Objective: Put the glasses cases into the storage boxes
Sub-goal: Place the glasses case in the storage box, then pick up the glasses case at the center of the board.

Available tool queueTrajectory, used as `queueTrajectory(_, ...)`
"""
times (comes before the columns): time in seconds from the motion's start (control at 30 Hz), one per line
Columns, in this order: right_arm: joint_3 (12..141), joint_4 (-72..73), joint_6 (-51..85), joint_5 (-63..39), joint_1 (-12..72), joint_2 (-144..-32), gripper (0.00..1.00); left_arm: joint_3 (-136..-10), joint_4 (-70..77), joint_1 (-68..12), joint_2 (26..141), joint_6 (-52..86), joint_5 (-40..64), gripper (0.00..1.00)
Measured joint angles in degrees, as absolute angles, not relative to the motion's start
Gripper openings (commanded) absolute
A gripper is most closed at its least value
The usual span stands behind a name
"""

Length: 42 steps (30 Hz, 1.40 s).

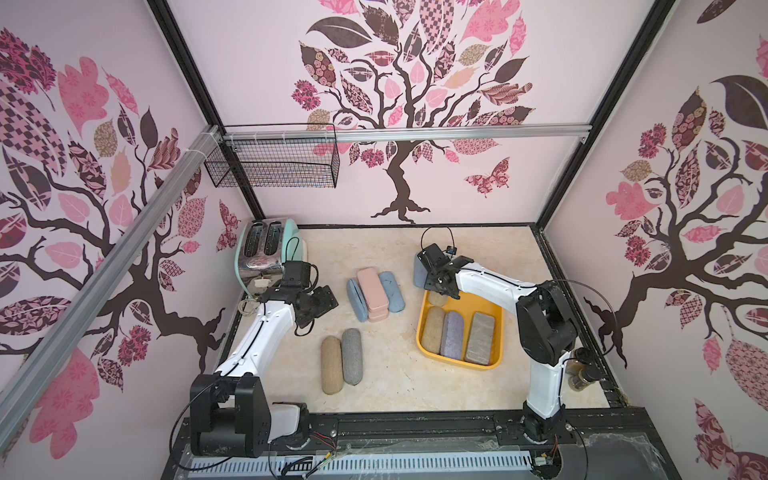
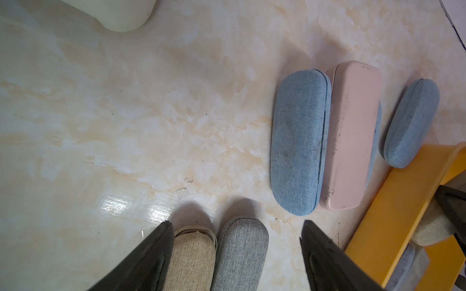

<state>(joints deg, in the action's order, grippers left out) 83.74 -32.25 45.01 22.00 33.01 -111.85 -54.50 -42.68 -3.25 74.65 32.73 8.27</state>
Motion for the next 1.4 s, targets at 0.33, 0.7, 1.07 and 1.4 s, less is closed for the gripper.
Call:
queueTrajectory(0.33, 83.5, -29.7, 44.4, 20.2, 31.7, -114.0, 0.89, -54.5, -42.7, -3.2, 74.7, 32.7, 8.3, 0.81)
queueTrajectory(0.7, 83.5, -28.8, 42.2, 19.0, 31.7, -113.7, 0.89, -54.3, -42.7, -3.2, 74.7, 32.5, 8.5, 0.81)
queueTrajectory(1.07, 73.9, -29.6, 38.8, 17.3, 32.0, -95.9, 0.9, -54.3, -44.9, -10.1, 74.6, 33.7, 7.1, 0.8)
queueTrajectory(1.4, 65.4, -28.9, 37.1, 14.0, 32.1, -78.4, 0.89, -49.3, -54.5, -18.9, 64.7, 40.0, 1.5, 0.79)
